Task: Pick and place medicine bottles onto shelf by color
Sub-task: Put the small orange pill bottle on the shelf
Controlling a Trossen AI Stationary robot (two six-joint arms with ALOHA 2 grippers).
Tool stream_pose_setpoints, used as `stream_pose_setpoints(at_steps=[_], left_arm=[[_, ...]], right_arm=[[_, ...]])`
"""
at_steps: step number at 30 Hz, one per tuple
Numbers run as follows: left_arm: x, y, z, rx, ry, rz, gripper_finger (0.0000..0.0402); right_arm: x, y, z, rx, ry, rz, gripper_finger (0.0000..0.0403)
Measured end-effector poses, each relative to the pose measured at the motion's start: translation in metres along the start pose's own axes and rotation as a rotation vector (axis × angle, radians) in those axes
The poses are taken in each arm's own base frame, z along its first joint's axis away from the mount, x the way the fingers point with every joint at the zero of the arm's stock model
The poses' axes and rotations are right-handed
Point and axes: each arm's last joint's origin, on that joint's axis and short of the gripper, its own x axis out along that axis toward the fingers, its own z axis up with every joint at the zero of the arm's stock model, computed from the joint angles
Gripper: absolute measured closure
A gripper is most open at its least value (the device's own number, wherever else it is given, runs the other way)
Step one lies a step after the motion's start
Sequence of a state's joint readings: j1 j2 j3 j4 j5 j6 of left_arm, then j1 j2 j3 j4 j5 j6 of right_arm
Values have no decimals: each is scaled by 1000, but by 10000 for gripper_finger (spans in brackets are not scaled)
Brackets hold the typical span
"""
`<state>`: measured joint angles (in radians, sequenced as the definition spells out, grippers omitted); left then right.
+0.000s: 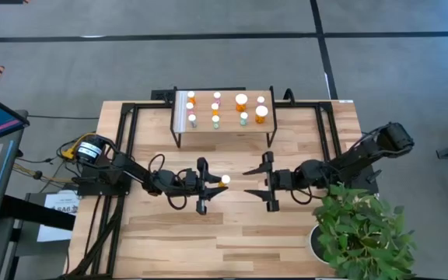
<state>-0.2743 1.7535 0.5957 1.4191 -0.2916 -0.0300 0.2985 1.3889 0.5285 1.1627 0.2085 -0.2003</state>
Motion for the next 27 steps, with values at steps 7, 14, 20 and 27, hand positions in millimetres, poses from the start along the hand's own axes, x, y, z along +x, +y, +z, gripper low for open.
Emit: stream_pose_setpoints(at_steps=[7, 14, 20, 27], left_arm=[[0, 0, -1, -7, 8, -1, 307], [0, 0, -7, -12, 68, -1, 307], [0, -1, -7, -16, 67, -12, 307], [-1, -3, -7, -21, 68, -37, 307]], right_arm=[[16, 0, -15, 165, 49, -18, 143], [29, 3, -29, 198, 89, -19, 142], [44, 2, -39, 247, 116, -39, 142], [50, 0, -40, 250, 128, -46, 142]])
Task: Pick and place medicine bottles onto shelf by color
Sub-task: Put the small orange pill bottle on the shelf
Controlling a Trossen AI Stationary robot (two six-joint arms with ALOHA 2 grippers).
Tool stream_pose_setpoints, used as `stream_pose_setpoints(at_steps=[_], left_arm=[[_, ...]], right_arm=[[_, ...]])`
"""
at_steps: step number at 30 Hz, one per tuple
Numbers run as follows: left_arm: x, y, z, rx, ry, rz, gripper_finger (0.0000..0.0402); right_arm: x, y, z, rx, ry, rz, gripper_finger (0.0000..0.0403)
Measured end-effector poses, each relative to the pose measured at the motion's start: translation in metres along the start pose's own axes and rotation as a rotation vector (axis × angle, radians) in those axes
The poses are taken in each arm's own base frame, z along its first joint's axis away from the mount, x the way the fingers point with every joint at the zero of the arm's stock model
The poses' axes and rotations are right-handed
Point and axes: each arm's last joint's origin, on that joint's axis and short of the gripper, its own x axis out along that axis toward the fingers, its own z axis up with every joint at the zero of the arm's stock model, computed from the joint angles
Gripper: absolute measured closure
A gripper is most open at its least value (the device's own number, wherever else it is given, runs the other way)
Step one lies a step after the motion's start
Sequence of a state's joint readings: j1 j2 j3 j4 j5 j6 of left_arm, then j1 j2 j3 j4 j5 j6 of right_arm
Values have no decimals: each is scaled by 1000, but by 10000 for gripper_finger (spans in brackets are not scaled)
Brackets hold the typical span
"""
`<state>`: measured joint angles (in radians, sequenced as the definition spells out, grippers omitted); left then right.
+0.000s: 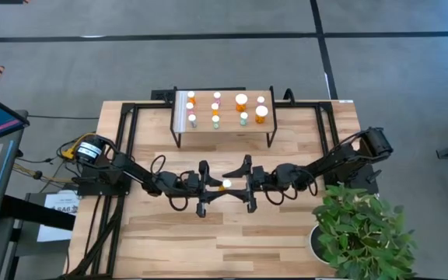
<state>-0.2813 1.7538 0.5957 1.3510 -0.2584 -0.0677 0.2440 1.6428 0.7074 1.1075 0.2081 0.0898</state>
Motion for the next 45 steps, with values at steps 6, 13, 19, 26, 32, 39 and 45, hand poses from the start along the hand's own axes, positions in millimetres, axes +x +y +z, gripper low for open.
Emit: stream_pose_setpoints(at_steps=[6, 13, 19, 26, 32, 39, 45], left_arm=[[0, 0, 0, 0, 1, 0, 307], [0, 0, 0, 1, 3, 1, 307], [0, 0, -1, 2, 6, 2, 307], [0, 0, -1, 1, 6, 8, 307], [0, 1, -1, -20, 10, 17, 296], [0, 1, -2, -29, 13, 60, 219], [-2, 0, -1, -6, 36, 126, 157]], right_arm=[[0, 0, 3, 1, -6, 1, 142], [0, 0, 3, 0, -11, 2, 157], [0, 0, 3, -1, -10, 2, 213], [-1, 2, 3, 0, -9, 7, 277], [-1, 2, 3, 0, -7, 7, 272], [-1, 1, 3, -17, -9, 5, 258], [-6, -2, 16, -80, 21, -9, 268]])
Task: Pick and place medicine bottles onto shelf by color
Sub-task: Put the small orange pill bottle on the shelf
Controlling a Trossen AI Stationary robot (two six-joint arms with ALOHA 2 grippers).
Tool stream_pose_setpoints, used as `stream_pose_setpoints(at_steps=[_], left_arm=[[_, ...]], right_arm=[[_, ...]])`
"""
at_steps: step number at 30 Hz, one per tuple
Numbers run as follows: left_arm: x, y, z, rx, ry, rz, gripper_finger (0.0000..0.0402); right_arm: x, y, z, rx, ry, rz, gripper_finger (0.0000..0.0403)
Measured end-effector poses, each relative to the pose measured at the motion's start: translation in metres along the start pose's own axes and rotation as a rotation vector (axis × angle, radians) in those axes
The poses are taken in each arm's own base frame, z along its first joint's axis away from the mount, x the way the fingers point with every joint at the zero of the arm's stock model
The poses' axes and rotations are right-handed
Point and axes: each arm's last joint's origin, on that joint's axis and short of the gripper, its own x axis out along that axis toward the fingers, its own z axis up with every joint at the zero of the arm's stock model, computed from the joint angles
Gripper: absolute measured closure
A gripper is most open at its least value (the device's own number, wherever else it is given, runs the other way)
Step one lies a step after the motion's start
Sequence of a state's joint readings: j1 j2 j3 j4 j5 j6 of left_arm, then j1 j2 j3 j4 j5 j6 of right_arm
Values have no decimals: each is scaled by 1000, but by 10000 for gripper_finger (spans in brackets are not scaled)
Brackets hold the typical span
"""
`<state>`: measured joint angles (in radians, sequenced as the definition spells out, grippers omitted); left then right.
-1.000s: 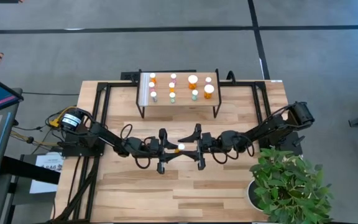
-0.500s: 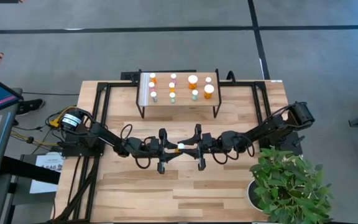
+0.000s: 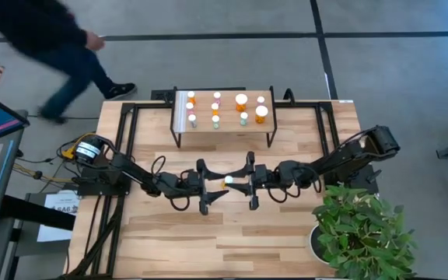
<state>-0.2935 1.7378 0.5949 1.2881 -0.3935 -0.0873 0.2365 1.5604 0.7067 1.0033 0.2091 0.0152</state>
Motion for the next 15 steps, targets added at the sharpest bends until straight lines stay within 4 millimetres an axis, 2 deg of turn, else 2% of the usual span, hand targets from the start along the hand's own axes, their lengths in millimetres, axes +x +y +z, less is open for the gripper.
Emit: stream_pose_setpoints(at_steps=[7, 15], left_arm=[[-5, -1, 9, 51, 80, 79, 132], [-19, -6, 28, 87, 152, 133, 132]], right_arm=[[-15, -9, 31, -95, 26, -91, 260], [-45, -37, 55, -221, 205, -396, 265]])
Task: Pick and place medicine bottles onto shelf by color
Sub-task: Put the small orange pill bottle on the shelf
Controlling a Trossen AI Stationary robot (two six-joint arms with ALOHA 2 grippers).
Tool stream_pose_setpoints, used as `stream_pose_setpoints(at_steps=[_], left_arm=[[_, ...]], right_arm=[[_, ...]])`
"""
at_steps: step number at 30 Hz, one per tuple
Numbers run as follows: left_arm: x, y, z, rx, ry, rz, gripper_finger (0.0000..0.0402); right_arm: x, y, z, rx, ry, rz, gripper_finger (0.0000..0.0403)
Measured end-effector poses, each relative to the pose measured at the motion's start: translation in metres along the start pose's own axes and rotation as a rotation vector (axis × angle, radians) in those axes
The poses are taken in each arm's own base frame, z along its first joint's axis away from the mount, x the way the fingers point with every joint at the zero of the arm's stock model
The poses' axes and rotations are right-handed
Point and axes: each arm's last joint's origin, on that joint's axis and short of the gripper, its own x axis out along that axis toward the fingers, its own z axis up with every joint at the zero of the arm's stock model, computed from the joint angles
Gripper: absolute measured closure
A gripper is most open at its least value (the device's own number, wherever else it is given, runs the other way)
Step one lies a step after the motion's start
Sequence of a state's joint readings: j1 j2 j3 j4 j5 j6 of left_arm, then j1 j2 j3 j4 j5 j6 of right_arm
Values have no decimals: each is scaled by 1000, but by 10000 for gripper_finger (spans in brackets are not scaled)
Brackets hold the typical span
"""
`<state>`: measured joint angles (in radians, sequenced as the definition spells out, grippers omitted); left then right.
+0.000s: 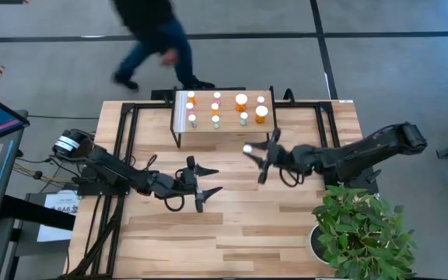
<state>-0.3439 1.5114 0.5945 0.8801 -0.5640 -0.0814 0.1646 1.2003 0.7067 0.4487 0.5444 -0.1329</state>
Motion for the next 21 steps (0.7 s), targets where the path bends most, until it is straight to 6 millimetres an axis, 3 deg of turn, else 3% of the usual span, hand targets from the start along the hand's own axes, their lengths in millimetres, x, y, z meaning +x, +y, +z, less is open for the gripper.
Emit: stream_pose_setpoints(at_steps=[11, 21], left_arm=[[-5, -4, 2, 5, 11, 3, 132], [-5, -4, 2, 0, 13, 3, 132]], right_arm=[[-8, -65, -11, 86, 136, -182, 259], [-3, -90, -52, 152, 170, -213, 263]])
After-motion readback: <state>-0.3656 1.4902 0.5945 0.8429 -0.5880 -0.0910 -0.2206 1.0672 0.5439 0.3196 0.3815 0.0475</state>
